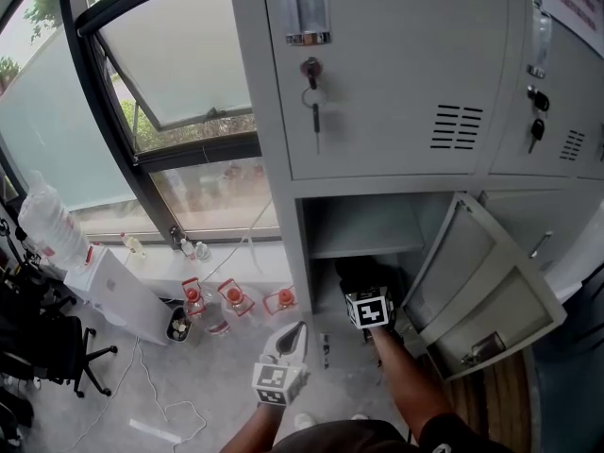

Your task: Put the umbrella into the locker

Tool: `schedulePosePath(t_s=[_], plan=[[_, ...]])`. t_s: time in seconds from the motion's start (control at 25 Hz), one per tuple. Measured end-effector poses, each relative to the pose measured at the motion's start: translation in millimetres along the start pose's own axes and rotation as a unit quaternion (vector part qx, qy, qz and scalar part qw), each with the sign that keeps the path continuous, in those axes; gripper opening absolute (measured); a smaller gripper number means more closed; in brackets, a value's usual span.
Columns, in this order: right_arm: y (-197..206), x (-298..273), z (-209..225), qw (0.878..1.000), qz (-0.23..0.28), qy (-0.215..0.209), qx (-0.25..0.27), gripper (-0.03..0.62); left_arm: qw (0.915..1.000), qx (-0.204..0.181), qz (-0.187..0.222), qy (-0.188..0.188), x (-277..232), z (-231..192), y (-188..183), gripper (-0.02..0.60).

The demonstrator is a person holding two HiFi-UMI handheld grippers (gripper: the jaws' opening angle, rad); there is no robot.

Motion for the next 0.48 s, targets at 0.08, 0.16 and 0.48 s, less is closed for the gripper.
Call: schedulePosePath(t_s=[0.08,0.16,0.48], plan=[[-1,16,-3,1.0,0.028,-0.002,0.006,0.321,1.0,0.0,-0.001,0.002,-1,1,0,0.005],[-2,34,-6,0.999,0.048,-0.002,0.012,0.321,1.0,-0.001,-0.001,0.005,-3,2,-1,0.005],[-11,97,-18,0.993,0.113,-0.001,0.024,0.321,0.9997,-0.007,0.005,0.021,-12,10,-6,0.005]])
Point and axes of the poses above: the fingertips, and each gripper's own axes: x backward along the fingers, z to its right, y out of its underside, the point moved 10 cm from there along x, backward along the fingers, and after that the axes turned 9 degrees about x, right-handed, at the moved point
